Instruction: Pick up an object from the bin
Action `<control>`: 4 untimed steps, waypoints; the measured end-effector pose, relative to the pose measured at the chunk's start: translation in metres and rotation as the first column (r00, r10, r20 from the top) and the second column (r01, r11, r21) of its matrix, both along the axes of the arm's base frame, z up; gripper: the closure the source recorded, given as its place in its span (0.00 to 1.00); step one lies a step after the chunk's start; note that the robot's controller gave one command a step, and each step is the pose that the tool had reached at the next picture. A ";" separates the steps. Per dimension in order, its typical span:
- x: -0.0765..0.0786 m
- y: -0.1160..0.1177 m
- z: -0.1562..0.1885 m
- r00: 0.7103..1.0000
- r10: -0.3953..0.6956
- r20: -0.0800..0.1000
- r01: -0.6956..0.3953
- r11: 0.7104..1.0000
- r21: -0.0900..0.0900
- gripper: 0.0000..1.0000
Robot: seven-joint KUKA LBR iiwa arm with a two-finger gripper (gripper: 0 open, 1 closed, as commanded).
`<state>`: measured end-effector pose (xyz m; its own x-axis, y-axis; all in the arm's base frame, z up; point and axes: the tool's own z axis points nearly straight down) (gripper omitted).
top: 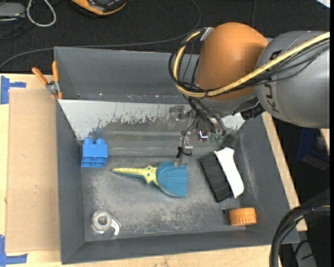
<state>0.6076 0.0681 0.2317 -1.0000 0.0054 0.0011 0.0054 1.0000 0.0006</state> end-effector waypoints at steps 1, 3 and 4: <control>-0.009 0.019 -0.048 0.984 -0.177 -0.002 0.177 0.984 0.000 0.00; -0.047 0.009 -0.119 0.957 -0.289 -0.007 0.289 0.957 -0.003 0.00; -0.035 0.033 -0.130 0.928 -0.373 0.004 0.373 0.928 0.004 0.00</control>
Offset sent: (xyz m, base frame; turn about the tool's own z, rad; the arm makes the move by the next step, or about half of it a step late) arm -0.0319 0.0239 -0.0573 0.1938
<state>0.5726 0.1010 0.1013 -0.9259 0.3778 -0.0024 0.3778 0.9259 0.0041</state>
